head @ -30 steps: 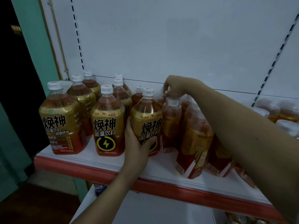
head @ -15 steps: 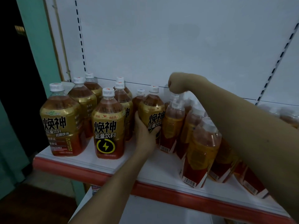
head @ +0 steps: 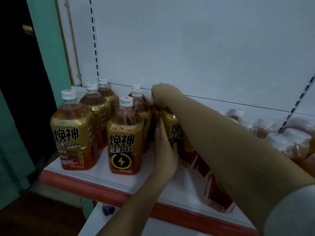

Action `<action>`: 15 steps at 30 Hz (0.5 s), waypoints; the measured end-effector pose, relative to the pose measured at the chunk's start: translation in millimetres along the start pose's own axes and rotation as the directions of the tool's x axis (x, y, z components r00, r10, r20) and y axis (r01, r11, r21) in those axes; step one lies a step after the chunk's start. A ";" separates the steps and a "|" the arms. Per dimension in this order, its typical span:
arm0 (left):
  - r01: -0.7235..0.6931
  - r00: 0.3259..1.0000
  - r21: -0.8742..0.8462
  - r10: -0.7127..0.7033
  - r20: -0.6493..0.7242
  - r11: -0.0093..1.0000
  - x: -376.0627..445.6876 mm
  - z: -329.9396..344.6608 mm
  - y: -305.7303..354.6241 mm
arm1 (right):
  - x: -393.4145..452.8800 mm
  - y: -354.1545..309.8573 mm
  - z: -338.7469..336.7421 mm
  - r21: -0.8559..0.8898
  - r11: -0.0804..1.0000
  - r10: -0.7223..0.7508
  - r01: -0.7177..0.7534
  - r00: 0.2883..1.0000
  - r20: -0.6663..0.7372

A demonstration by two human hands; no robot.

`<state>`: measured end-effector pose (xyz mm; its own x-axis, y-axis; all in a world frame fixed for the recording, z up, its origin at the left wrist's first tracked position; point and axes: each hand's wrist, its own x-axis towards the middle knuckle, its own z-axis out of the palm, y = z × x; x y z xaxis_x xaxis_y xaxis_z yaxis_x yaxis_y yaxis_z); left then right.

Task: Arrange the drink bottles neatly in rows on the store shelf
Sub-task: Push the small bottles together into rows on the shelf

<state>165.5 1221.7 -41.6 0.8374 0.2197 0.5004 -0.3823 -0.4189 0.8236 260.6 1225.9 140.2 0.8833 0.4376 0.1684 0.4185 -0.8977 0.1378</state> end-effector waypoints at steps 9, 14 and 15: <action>-0.068 0.997 0.266 0.077 -0.027 0.962 3.5 -10.2 5.8 | 7.6 12.8 -20.6 0.199 0.980 0.020 0.012 0.988 -0.156; -0.086 0.994 0.306 0.103 -0.039 0.948 8.7 -11.3 5.7 | -33.6 41.3 -84.4 0.410 0.905 0.094 0.112 0.887 -0.451; -0.085 0.993 0.313 0.106 -0.052 0.946 10.7 -11.6 5.0 | -46.0 47.6 -92.1 0.471 0.869 0.130 0.149 0.850 -0.510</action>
<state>168.1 1232.2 -29.0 0.7704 0.2198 0.5985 -0.3106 -0.6904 0.6534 220.4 1167.8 229.0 0.6979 0.2812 0.6587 0.5954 -0.7390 -0.3153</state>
